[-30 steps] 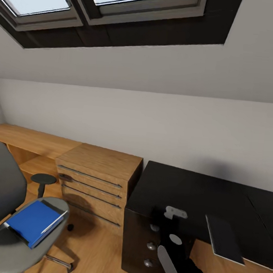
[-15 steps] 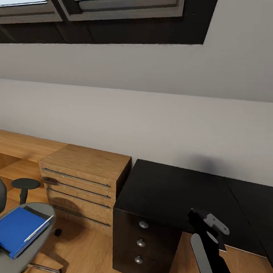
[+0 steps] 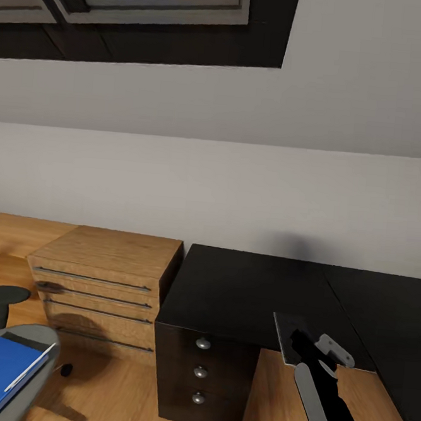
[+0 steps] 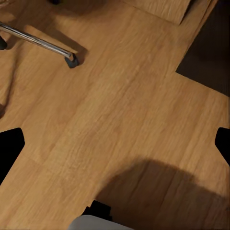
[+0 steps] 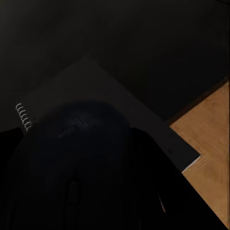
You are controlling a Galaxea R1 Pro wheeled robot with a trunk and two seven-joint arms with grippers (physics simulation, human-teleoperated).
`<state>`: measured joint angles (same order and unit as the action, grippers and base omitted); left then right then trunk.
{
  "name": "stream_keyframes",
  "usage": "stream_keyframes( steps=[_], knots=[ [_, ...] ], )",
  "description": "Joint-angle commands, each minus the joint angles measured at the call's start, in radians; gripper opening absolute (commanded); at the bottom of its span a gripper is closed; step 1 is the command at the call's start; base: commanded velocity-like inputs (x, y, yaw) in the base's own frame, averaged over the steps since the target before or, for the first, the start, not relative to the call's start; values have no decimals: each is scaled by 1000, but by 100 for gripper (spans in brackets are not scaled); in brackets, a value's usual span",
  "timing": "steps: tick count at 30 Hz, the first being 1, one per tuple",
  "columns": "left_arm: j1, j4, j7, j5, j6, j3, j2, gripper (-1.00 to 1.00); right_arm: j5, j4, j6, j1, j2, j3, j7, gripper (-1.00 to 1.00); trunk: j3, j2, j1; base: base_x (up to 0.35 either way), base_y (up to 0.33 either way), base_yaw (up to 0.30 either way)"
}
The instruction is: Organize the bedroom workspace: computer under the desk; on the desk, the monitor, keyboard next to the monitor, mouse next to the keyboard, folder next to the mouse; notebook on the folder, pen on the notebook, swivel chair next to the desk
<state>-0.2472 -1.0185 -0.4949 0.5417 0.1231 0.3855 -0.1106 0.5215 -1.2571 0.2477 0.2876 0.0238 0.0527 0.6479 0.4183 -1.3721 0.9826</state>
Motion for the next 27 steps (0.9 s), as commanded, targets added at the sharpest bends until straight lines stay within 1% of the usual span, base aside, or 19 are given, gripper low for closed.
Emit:
stream_keyframes(
  steps=[1,5,12,18,19,24,27],
  knots=[
    [0,-1,-5,11,7,4,-1,100,7,2,-1,1,1,1,6,-100,1,-1,0,0,0,-270],
    [0,-1,-5,11,7,4,-1,100,8,7,-23,1,1,1,6,-100,1,-1,0,0,0,-280],
    [0,0,-5,11,7,4,-1,100,6,22,-27,1,1,0,6,-100,1,-1,0,0,0,-293],
    [0,1,-5,11,7,4,-1,100,3,34,-28,2,1,1,8,-100,10,-1,0,0,0,-25],
    [0,1,-5,11,7,4,-1,100,3,34,-47,2,1,1,10,-100,12,-1,0,0,0,-67],
    [0,1,-5,11,7,5,-1,100,2,34,-64,2,0,2,12,-100,16,-1,0,0,0,-197],
    [0,1,-5,11,7,4,-1,100,3,34,-73,2,1,3,10,-100,16,-1,0,0,0,-86]
  ],
)
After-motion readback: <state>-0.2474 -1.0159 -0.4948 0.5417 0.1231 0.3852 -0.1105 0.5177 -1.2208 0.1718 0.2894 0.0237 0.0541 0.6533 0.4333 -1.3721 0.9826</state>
